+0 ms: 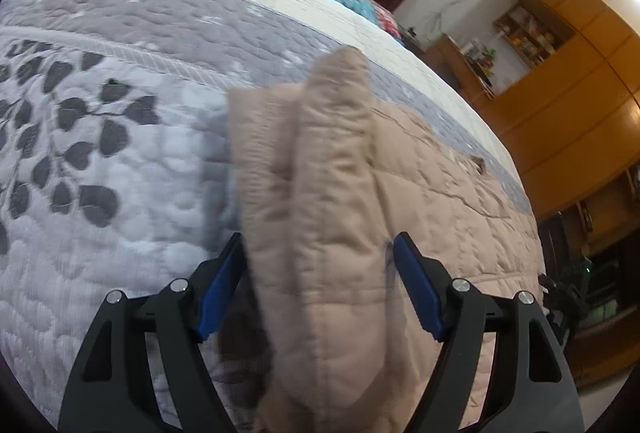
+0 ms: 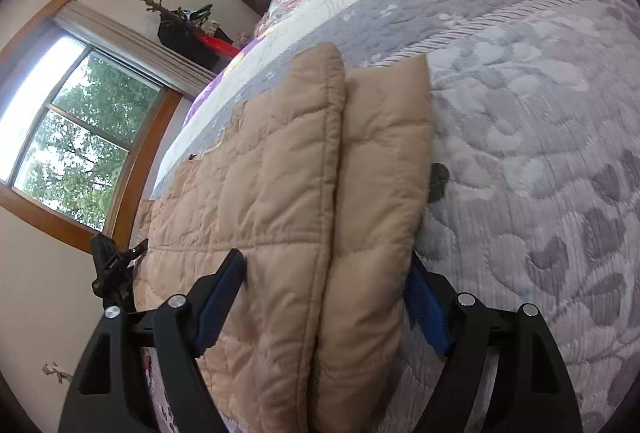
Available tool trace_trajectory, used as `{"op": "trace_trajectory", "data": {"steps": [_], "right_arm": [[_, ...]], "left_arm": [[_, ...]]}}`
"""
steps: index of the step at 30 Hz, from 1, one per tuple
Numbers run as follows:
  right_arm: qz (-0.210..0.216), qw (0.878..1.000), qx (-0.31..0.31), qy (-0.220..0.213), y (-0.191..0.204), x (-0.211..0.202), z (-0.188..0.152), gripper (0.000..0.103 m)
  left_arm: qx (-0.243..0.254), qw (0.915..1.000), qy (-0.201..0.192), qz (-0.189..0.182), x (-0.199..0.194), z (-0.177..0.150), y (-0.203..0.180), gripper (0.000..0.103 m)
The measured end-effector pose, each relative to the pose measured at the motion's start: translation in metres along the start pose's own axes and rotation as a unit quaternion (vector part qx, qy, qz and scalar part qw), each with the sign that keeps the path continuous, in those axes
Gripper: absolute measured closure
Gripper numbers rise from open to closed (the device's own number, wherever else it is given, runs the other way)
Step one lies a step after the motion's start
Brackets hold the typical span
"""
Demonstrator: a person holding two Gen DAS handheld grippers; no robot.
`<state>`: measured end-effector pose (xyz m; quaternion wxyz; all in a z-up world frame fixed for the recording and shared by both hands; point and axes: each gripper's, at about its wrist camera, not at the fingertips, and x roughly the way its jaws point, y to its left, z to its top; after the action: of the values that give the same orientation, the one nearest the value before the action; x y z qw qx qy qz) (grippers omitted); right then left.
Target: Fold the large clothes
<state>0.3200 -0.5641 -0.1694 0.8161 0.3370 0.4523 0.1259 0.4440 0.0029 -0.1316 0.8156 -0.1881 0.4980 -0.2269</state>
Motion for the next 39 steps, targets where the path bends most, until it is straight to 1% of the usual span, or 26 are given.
{"op": "trace_trajectory", "data": {"steps": [1, 3, 4, 5, 6, 7, 8, 9, 10, 11, 12, 14, 18, 20, 22, 24, 27, 30, 33, 39], "right_arm": [[0.000, 1.000, -0.002, 0.000, 0.002, 0.003, 0.000, 0.027], [-0.005, 1.000, -0.007, 0.002, 0.007, 0.008, 0.002, 0.032], [-0.008, 1.000, -0.009, 0.002, 0.010, 0.009, 0.003, 0.041], [-0.006, 1.000, -0.012, 0.005, 0.012, 0.011, 0.003, 0.051], [-0.003, 1.000, -0.012, 0.007, 0.014, 0.011, 0.002, 0.055], [-0.001, 1.000, -0.014, 0.007, 0.016, 0.011, 0.002, 0.064], [0.002, 1.000, -0.017, 0.006, 0.016, 0.007, -0.005, 0.071], [0.004, 1.000, -0.024, 0.003, 0.020, 0.006, -0.006, 0.074], [0.004, 1.000, -0.027, 0.001, 0.023, 0.005, -0.006, 0.079], [0.001, 0.999, -0.032, -0.003, 0.027, 0.004, -0.008, 0.082], [-0.001, 0.999, -0.035, -0.005, 0.030, 0.001, -0.008, 0.083], [-0.006, 0.999, -0.041, -0.012, 0.036, -0.003, -0.010, 0.085], [-0.001, 0.998, -0.048, -0.028, 0.049, -0.021, -0.015, 0.087], [0.004, 0.998, -0.059, -0.036, 0.057, -0.035, -0.019, 0.087], [0.000, 0.997, -0.067, -0.037, 0.063, -0.047, -0.022, 0.087], [-0.004, 0.997, -0.075, -0.036, 0.071, -0.060, -0.028, 0.087], [-0.004, 0.995, -0.089, -0.039, 0.086, -0.080, -0.038, 0.088], [0.000, 0.994, -0.103, -0.042, 0.099, -0.103, -0.053, 0.088], [0.001, 0.992, -0.115, -0.044, 0.111, -0.125, -0.074, 0.088], [0.010, 0.991, -0.128, -0.048, 0.123, -0.161, -0.120, 0.088]], "left_arm": [[0.004, 0.9999, 0.007, -0.008, 0.003, 0.000, -0.005, 0.030], [0.013, 0.9997, 0.015, -0.011, 0.010, 0.001, -0.014, 0.038], [0.020, 0.9996, 0.016, -0.006, 0.014, 0.001, -0.019, 0.040], [0.025, 0.9995, 0.018, -0.005, 0.017, 0.001, -0.023, 0.045], [0.027, 0.9994, 0.020, -0.006, 0.018, -0.001, -0.025, 0.052], [0.027, 0.9994, 0.019, -0.007, 0.020, -0.001, -0.028, 0.055], [0.029, 0.9994, 0.018, -0.007, 0.021, -0.002, -0.032, 0.063], [0.034, 0.9993, 0.015, -0.004, 0.021, -0.003, -0.036, 0.069], [0.037, 0.9992, 0.013, -0.002, 0.021, -0.003, -0.039, 0.072], [0.044, 0.9990, 0.009, 0.002, 0.020, -0.004, -0.045, 0.078], [0.045, 0.9990, 0.004, 0.003, 0.019, -0.004, -0.049, 0.083], [0.044, 0.9990, -0.004, 0.004, 0.014, -0.006, -0.053, 0.087], [0.057, 0.9980, -0.021, 0.018, 0.003, -0.005, -0.066, 0.090], [0.055, 0.9980, -0.031, 0.008, -0.007, -0.004, -0.074, 0.091], [0.054, 0.9977, -0.039, -0.011, -0.022, -0.007, -0.082, 0.091], [0.064, 0.9967, -0.046, -0.020, -0.035, -0.008, -0.092, 0.091], [0.090, 0.9945, -0.050, -0.020, -0.060, -0.019, -0.113, 0.091], [0.106, 0.9929, -0.049, -0.021, -0.084, -0.034, -0.125, 0.091], [0.113, 0.9920, -0.052, -0.022, -0.109, -0.050, -0.130, 0.091], [0.105, 0.9924, -0.055, -0.033, -0.154, -0.092, -0.118, 0.091]]}}
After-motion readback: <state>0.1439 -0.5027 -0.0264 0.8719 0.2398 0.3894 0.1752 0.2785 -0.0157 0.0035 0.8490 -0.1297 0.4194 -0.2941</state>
